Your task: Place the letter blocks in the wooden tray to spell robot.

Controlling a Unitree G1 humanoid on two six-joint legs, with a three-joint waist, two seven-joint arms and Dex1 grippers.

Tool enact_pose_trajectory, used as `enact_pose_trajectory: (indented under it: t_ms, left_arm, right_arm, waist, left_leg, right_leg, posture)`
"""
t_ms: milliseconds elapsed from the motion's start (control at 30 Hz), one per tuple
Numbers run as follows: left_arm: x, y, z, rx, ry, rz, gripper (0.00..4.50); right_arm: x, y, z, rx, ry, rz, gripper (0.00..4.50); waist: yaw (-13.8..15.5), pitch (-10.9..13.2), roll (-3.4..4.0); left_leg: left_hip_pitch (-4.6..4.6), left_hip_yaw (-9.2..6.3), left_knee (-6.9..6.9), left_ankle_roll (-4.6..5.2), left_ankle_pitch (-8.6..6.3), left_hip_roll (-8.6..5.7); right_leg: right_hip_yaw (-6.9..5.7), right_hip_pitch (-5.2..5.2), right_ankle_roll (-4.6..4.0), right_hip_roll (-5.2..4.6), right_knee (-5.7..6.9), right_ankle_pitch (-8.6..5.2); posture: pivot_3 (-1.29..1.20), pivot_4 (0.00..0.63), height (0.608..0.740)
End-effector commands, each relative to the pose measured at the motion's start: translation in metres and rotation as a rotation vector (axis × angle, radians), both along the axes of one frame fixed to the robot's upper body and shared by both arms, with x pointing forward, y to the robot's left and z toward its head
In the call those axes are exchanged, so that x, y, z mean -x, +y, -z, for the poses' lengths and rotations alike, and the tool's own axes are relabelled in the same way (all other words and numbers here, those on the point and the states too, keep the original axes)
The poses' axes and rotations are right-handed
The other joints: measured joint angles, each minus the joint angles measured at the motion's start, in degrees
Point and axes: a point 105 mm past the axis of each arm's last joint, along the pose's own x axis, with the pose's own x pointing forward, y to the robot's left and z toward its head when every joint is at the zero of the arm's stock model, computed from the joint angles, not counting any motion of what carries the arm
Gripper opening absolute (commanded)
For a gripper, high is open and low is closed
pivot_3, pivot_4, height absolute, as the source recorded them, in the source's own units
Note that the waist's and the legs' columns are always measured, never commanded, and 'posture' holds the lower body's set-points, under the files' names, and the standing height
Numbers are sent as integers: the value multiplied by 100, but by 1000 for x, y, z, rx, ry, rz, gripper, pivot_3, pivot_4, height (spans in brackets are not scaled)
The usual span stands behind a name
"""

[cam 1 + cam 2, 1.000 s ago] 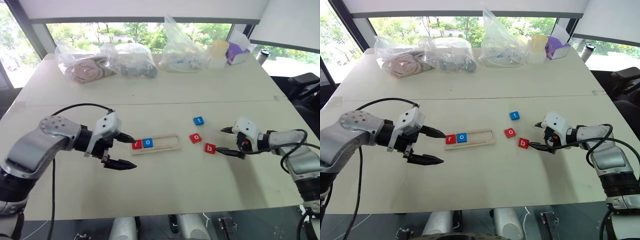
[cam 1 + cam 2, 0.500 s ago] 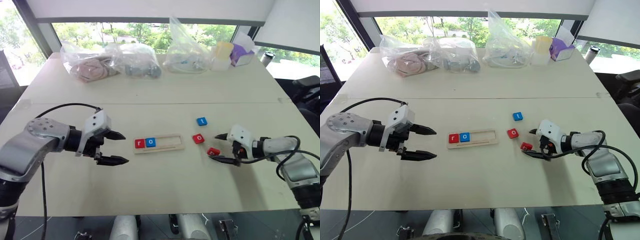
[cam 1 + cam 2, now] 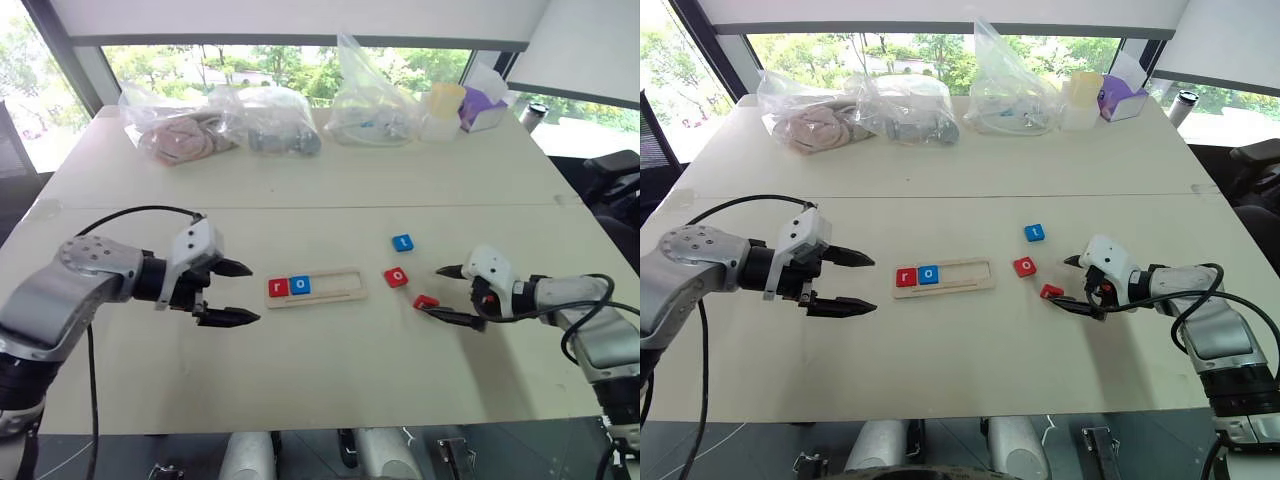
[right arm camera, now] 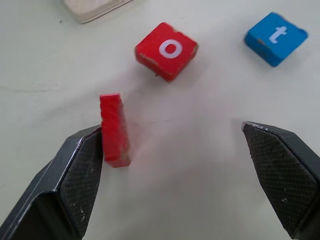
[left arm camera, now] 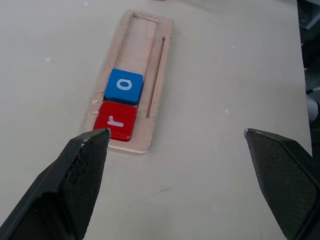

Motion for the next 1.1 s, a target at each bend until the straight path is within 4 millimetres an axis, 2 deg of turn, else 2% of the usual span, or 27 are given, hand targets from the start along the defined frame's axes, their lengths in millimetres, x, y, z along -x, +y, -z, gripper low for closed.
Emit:
enact_pose_trajectory:
  t_ms: [33, 233, 367, 500, 833, 933, 1033, 1067, 1100]
  left_arm:
    - [2, -4, 0, -3, -23, 21, 4500]
    - [2, -5, 1, 7, -19, 20, 4500]
    - [1, -3, 2, 10, -18, 11, 4500]
    - [0, -2, 3, 11, -20, 7, 4500]
    - [-1, 1, 2, 4, -29, -8, 4500]
    - [-2, 1, 2, -5, -34, -10, 4500]
    - [-3, 1, 1, -5, -40, -15, 4500]
    - [-3, 3, 0, -8, -43, -20, 4500]
    - [-4, 4, 0, -11, -45, -23, 4500]
  right_arm:
    - [-6, -4, -12, -13, -49, 21, 4445]
    - [-9, -6, -12, 2, -62, 26, 4445]
    - [-4, -1, -18, -21, -59, 9, 4445]
    - [4, 5, -4, -10, -18, -16, 4445]
    - [0, 7, 16, -31, 13, 41, 4445]
    - [0, 8, 23, -62, 49, 55, 3580]
    - [1, 8, 26, -68, 65, 57, 2098]
    - [0, 9, 23, -73, 49, 58, 1446]
    - [-1, 9, 21, -78, 38, 58, 1193]
  waist:
    - [2, 0, 0]
    - [3, 0, 0]
    - [2, 0, 0]
    - [5, 0, 0]
    - [2, 0, 0]
    - [-7, -1, -1]
    - [-3, -1, -1]
    - [-2, -1, -1]
    - [-2, -1, -1]
  left_leg:
    - [0, 0, 0, 0, 0, 0]
    - [0, 0, 0, 0, 0, 0]
    - [0, 0, 0, 0, 0, 0]
    - [0, -2, 0, 0, 0, 0]
    - [1, -1, 3, 0, 0, 0]
    - [1, -1, 3, 0, 0, 0]
    - [9, -2, 5, 0, 0, 0]
    - [14, -2, 6, 0, 0, 0]
    - [16, -2, 7, 0, 0, 0]
  right_leg:
    - [0, 0, 0, 0, 0, 0]
    - [0, 1, 0, 0, 1, 0]
    - [0, 1, 1, 0, 2, 0]
    - [-1, 1, 1, 0, 3, 1]
    - [0, 2, 1, 0, 6, 1]
    - [0, 2, 1, 0, 7, 1]
    - [0, 12, 1, 0, 8, 1]
    - [0, 18, 1, 0, 8, 1]
    - [0, 21, 1, 0, 8, 1]
  posture:
    - [0, 150, 740]
    - [0, 150, 740]
    - [0, 150, 740]
    - [0, 150, 740]
    - [0, 150, 740]
    - [0, 150, 740]
    - [0, 150, 740]
    - [0, 150, 740]
    - [0, 150, 740]
